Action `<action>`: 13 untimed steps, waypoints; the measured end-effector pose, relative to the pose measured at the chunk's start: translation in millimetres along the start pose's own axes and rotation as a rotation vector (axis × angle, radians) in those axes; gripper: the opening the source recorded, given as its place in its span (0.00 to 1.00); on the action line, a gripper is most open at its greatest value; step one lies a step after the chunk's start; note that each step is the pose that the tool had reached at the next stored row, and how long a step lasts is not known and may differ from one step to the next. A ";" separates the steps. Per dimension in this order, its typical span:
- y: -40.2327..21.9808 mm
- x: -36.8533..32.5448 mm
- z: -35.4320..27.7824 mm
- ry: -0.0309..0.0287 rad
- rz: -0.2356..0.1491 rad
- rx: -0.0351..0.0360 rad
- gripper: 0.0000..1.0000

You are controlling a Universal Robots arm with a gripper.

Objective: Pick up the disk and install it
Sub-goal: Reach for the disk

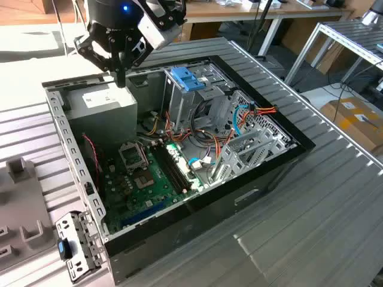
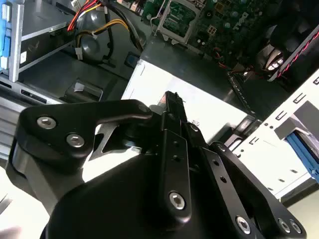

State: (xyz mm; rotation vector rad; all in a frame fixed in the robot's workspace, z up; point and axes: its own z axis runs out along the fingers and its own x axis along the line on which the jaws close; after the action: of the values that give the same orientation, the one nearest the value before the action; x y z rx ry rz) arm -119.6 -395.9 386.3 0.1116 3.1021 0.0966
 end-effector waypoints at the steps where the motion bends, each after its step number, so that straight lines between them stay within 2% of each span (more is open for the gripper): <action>1: 0.0 0.0 0.0 0.0000 0.000 0.0000 0.11; 13: -0.2 2.9 -0.1 0.0000 0.000 0.0000 0.11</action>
State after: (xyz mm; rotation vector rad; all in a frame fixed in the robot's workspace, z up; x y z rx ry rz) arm -122.4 -395.9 386.3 0.1116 3.1021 0.0966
